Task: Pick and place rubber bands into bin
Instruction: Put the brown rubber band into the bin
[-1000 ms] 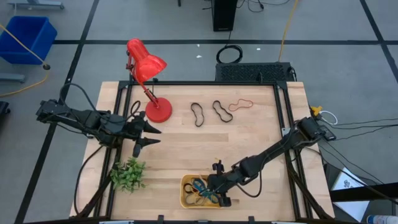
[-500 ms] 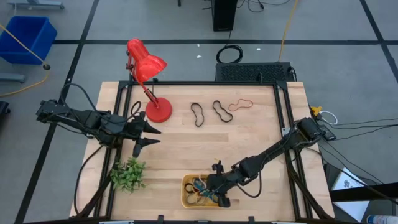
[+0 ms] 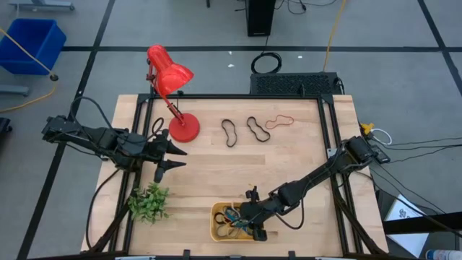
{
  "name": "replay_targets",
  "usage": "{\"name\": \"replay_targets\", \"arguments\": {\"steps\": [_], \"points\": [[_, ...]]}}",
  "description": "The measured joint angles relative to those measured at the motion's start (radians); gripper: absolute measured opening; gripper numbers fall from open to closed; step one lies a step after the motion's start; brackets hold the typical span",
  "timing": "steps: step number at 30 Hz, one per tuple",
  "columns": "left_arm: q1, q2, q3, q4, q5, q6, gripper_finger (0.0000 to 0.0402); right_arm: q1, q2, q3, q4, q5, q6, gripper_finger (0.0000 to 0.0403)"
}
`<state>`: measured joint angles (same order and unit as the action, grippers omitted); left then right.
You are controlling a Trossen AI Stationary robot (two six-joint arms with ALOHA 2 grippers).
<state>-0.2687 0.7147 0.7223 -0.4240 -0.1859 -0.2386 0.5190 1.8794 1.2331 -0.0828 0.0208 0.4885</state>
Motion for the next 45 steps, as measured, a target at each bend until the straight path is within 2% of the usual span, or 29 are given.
{"name": "replay_targets", "arguments": {"steps": [6,14,22,25,28,33,38,45], "points": [[0.0,0.0,0.0,-0.001,0.0,0.0,0.0184,0.0,-0.039,-0.001,0.004,-0.005,-0.01,0.016],[0.0,0.0,0.0,-0.008,0.001,0.0,0.0184,-0.01,-0.156,-0.001,0.003,0.007,-0.105,0.0161],[0.0,0.0,0.0,-0.008,0.001,-0.001,0.0184,-0.068,-0.232,0.0,-0.038,0.192,-0.252,0.0161],[0.0,0.0,0.0,-0.008,0.001,-0.001,0.0184,-0.105,-0.233,0.0,-0.081,0.283,-0.271,0.016],[0.0,0.0,0.0,-0.009,0.001,-0.001,0.0184,-0.149,-0.222,0.0,-0.142,0.318,-0.269,0.0158],[0.0,0.0,0.0,-0.017,0.001,-0.001,0.0184,-0.194,-0.185,-0.001,-0.223,0.311,-0.257,0.0159],[0.0,0.0,0.0,-0.022,0.001,0.001,0.0184,-0.206,-0.145,-0.001,-0.222,0.17,-0.231,0.0156],[0.0,0.0,0.0,-0.022,0.001,0.01,0.0184,-0.181,-0.113,-0.001,-0.233,0.127,-0.219,0.0154]]}}
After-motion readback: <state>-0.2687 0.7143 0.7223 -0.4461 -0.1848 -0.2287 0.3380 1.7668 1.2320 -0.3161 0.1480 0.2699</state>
